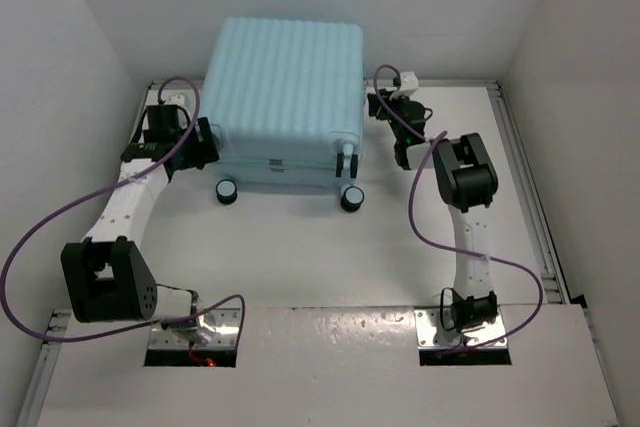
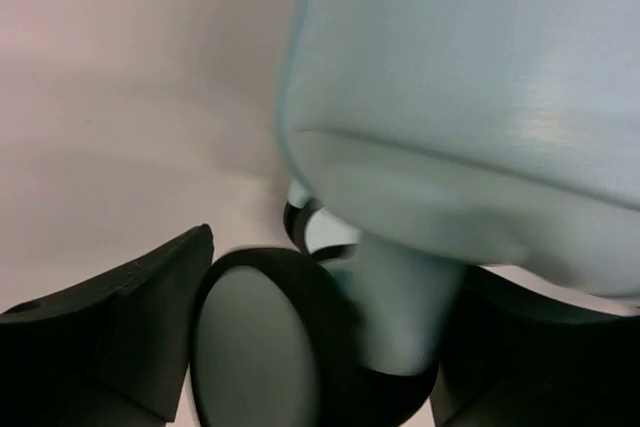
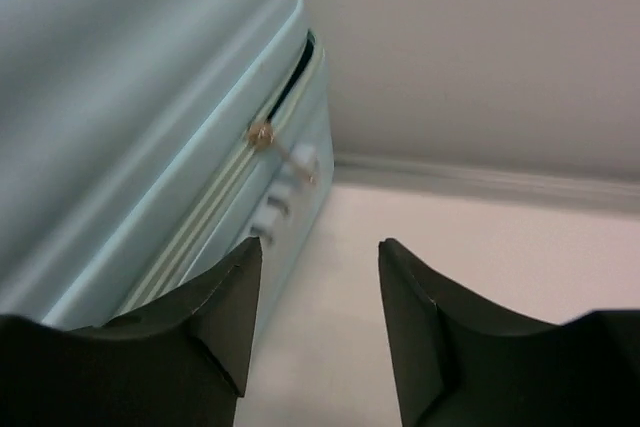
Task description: Pack the luggage
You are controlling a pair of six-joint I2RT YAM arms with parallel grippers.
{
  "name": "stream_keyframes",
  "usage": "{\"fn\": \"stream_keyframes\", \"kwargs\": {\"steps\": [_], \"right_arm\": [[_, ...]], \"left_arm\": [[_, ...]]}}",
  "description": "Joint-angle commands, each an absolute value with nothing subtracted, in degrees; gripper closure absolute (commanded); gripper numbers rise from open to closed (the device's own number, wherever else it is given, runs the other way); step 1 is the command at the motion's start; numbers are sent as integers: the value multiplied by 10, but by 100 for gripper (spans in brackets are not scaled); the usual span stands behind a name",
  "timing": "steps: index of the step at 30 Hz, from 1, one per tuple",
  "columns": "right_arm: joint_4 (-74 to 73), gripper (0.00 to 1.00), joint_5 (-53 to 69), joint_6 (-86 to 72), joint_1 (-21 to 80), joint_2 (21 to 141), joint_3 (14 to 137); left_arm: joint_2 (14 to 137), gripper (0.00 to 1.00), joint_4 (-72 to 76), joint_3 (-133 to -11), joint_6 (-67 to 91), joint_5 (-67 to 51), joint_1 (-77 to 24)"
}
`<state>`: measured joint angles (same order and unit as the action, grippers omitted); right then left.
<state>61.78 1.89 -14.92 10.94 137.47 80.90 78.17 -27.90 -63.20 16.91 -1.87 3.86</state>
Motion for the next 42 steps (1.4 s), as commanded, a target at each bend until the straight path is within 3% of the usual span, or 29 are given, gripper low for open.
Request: {"fn": "stream_keyframes", "kwargs": {"steps": [1, 3, 4, 5, 9, 19, 24, 28, 32, 34, 36, 40, 42], "right_arm": [[708, 48, 47, -179, 102, 1253, 695], [716, 53, 60, -187, 101, 1191, 629], [712, 58, 67, -200, 105, 1178, 590], [698, 69, 79, -208, 101, 1154, 558], [656, 77, 174, -254, 111, 1114, 504], [622, 77, 260, -302, 252, 1115, 488], [657, 76, 283, -320, 344, 1063, 461], [699, 74, 312, -302, 481, 1038, 458], [722, 68, 312, -274, 550, 1026, 472], [723, 61, 251, -266, 527, 998, 447], [715, 61, 212, -270, 499, 954, 405], [599, 61, 124, -295, 304, 910, 410], [545, 63, 106, -345, 195, 943, 500]], "left_arm": [[766, 17, -290, -603, 177, 48, 77], [738, 7, -273, -609, 162, 6, 72], [714, 5, -259, -614, 154, -5, 72], [701, 4, -252, -621, 149, -31, 72], [641, 1, -234, -635, 137, -63, 72], [587, 0, -360, -710, 123, -4, 72], [592, 0, -426, -699, 114, -10, 121], [622, 0, -432, -666, 150, -63, 184], [663, 0, -410, -672, 168, -95, 232], [669, 0, -396, -693, 163, -100, 256], [685, 0, -382, -699, 163, -100, 272], [713, 0, -376, -706, 187, -83, 301], [724, 1, -369, -691, 201, -83, 309]]}}
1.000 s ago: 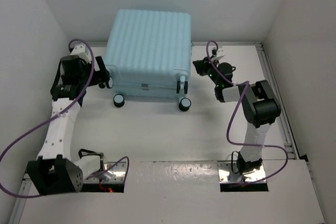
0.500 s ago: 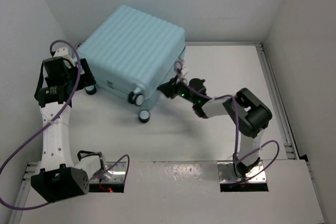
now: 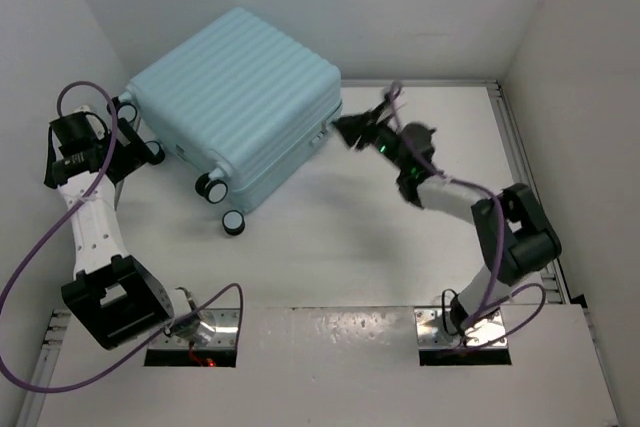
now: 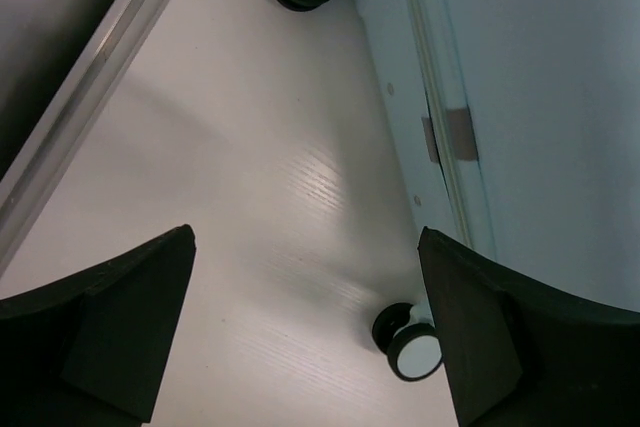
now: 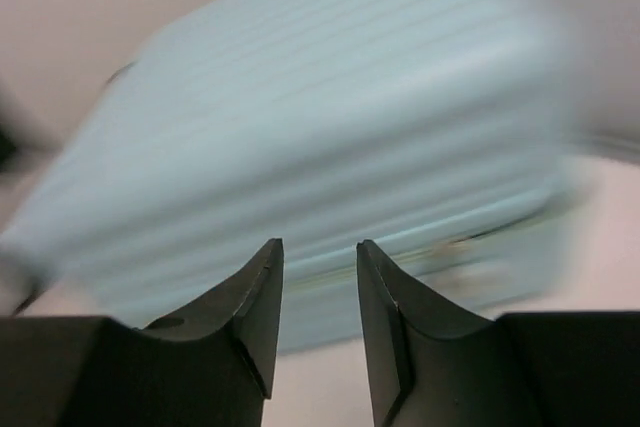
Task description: Pack the luggage
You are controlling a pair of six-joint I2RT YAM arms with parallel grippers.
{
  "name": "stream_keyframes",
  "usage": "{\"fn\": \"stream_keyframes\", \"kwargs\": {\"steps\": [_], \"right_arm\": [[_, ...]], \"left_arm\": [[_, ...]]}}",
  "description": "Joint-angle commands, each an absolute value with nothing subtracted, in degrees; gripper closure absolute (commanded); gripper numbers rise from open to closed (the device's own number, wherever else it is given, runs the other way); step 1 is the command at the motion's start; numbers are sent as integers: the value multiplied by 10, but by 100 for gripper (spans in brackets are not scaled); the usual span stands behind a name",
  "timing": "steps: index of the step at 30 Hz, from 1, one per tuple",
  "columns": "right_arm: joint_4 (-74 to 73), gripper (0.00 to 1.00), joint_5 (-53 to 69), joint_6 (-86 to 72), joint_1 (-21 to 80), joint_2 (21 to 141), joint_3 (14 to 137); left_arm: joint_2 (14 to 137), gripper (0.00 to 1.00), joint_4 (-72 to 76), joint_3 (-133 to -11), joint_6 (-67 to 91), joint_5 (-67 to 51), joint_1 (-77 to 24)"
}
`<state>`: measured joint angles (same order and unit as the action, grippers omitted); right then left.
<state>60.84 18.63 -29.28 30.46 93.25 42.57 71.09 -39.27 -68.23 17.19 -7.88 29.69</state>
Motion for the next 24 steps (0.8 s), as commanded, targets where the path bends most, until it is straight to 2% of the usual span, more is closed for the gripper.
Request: {"fn": "stream_keyframes", "kwargs": {"steps": [1, 2, 3, 5, 6, 7, 8, 9, 11, 13, 15, 17, 20, 24], "right_arm": [[480, 65, 106, -358, 172, 964, 566], [463, 69, 111, -369, 148, 1033, 598], [436, 69, 116, -382, 102, 1057, 660], [395, 71, 125, -386, 76, 1160, 770], [355, 71, 135, -408, 63, 1186, 887], [325, 71, 146, -424, 54, 1245, 930], [288, 71, 177, -475, 50, 1306, 974], [270, 71, 184, -489, 47, 1337, 1111], [212, 70, 208, -510, 54, 1459, 1202], [185, 65, 214, -499, 78, 1514, 1318], [213, 62, 232, -510, 96, 1528, 1310], [263, 60, 250, -516, 117, 1525, 1251], [298, 59, 272, -515, 139, 1527, 1223], [299, 55, 296, -519, 159, 1571, 1257]], "left_arm": [[732, 1, -359, -676, 217, -91, 309], [732, 3, -351, -665, 228, -91, 309], [732, 3, -341, -656, 235, -97, 309], [732, 4, -316, -641, 241, -91, 302], [732, 4, -311, -636, 241, -85, 296], [738, 4, -302, -635, 241, -73, 288], [738, 4, -301, -635, 241, -65, 288], [744, 4, -295, -635, 241, -65, 288], [757, 4, -295, -635, 241, -49, 288], [773, 4, -284, -617, 264, -49, 288], [784, 5, -260, -594, 273, -103, 301], [801, 9, -211, -564, 285, -153, 308], [844, 11, -170, -563, 296, -167, 284], [897, 11, -137, -606, 302, -177, 237]]}}
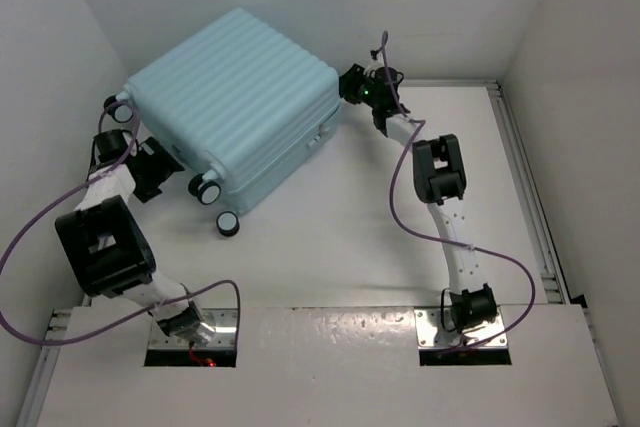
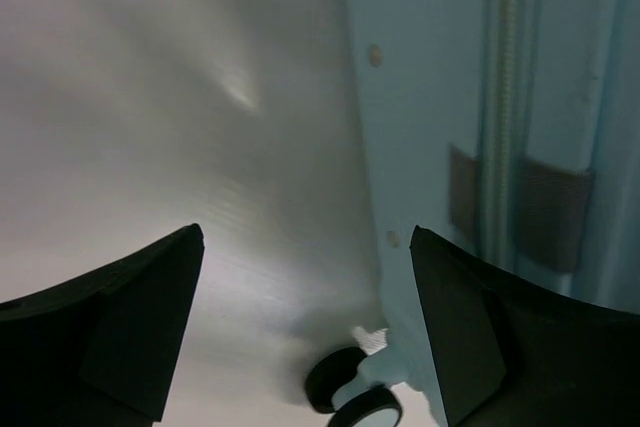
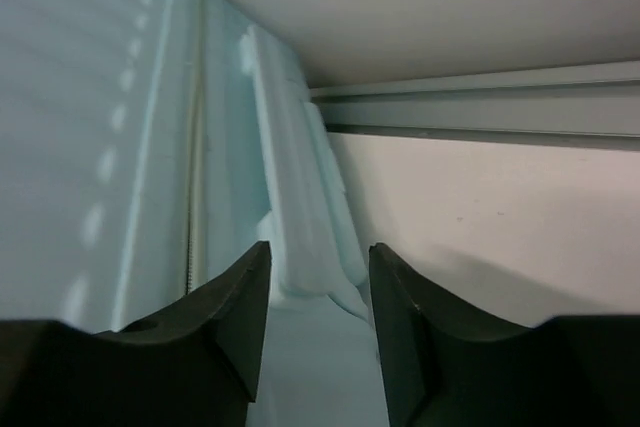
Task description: Pack the luggage
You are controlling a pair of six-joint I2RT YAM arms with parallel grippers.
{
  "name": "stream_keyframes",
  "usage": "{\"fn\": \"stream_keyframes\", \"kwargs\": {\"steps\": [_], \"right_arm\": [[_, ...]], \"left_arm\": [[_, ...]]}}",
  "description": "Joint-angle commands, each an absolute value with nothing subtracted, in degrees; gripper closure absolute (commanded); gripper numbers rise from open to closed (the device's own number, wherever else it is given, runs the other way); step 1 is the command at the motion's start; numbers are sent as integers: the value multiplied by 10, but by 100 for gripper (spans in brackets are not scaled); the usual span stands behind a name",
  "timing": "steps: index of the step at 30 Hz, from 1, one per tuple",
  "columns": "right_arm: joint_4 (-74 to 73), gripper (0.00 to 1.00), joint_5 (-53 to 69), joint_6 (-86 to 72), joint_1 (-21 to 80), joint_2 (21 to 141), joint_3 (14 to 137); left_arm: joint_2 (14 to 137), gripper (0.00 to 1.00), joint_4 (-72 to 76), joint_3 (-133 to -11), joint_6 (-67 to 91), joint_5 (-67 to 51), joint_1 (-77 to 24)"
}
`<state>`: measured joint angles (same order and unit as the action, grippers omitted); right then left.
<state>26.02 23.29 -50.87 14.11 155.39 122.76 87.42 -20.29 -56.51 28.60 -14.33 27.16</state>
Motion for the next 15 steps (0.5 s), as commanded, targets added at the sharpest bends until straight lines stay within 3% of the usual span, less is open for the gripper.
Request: {"fn": "stream_keyframes", "kwargs": {"steps": [1, 7, 15], "right_arm": [[302, 54, 301, -517, 164, 1571, 1260], [355, 55, 375, -535, 190, 1568, 1230], [540, 63, 559, -575, 230, 1405, 935]], "left_arm": [[909, 11, -137, -615, 297, -171, 231], [993, 11, -131, -681, 285, -158, 196], [1092, 11, -125, -772, 244, -158, 100]]}}
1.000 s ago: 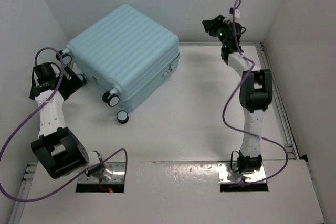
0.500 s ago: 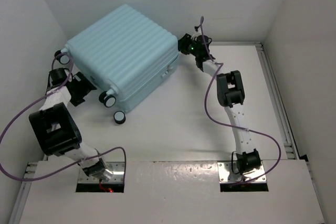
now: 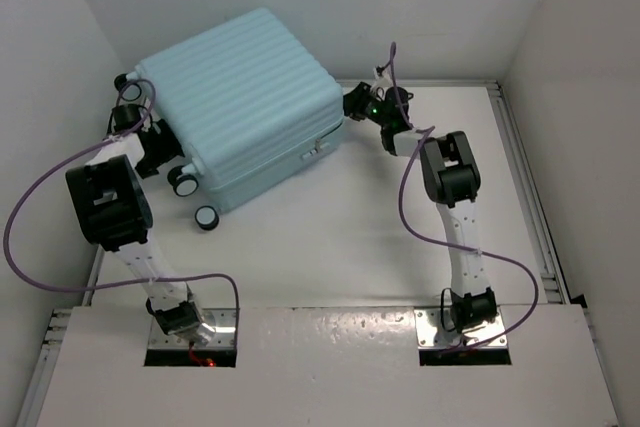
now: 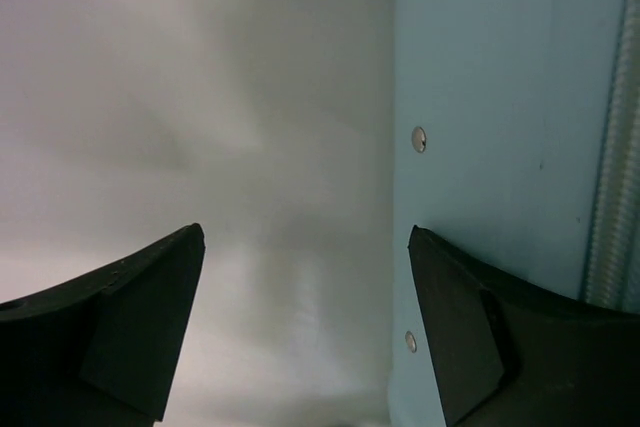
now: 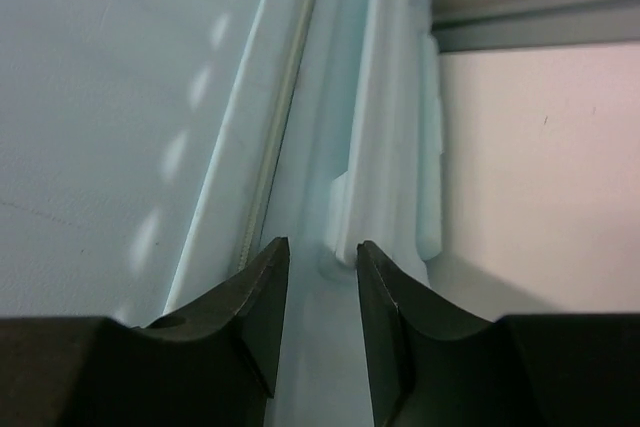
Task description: Pack the luggage
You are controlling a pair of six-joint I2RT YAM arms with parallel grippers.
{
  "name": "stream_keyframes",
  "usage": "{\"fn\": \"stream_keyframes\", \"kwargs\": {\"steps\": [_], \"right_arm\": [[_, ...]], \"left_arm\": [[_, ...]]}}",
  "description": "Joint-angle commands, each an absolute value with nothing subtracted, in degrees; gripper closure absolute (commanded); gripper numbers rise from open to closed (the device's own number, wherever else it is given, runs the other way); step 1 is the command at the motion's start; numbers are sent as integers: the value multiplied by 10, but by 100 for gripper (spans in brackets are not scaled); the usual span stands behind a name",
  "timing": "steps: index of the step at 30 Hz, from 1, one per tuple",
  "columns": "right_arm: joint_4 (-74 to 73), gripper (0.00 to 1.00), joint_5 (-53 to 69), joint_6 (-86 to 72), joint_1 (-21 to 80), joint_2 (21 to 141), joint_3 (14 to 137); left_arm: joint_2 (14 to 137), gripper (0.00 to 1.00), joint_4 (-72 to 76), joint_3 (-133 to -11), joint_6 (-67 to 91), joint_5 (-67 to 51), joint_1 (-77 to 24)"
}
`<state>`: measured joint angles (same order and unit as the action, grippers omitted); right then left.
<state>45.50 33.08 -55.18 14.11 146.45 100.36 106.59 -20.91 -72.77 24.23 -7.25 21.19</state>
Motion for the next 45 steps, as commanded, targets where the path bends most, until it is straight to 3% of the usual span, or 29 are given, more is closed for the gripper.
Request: {"fn": "stream_keyframes", "kwargs": {"steps": [1, 7, 14, 18, 27, 30, 33, 34, 36, 41, 45], "right_arm": [[587, 65, 606, -574, 234, 1397, 899], [687, 67, 706, -576, 253, 1282, 721], [644, 68, 709, -523, 187, 1148, 542], [580, 67, 651, -504, 128, 1137, 555], [489, 60, 588, -510, 48, 1172, 733], [440, 54, 584, -463, 13, 1131, 722], [310, 47, 564, -298, -39, 1056, 690], [193, 45, 520, -187, -46, 1040, 678], [99, 41, 464, -95, -68, 950, 653], [22, 42, 494, -12, -120, 826, 550], [-75, 45, 512, 79, -91, 730, 463]], "left_arm": [[1107, 11, -131, -781, 229, -158, 86], [1135, 12, -152, -824, 197, -148, -9], [1093, 13, -152, -762, 213, -155, -105], [1060, 13, -135, -731, 241, -138, -111], [946, 7, -150, -692, 269, -88, -96], [876, 4, -145, -678, 241, -72, -41], [842, 2, -194, -703, 174, -65, 19], [836, 2, -204, -708, 157, -65, 47], [811, 2, -228, -714, 117, -57, 78], [724, 2, -233, -683, 43, -86, 97], [642, 2, -233, -641, -7, -97, 54]]}}
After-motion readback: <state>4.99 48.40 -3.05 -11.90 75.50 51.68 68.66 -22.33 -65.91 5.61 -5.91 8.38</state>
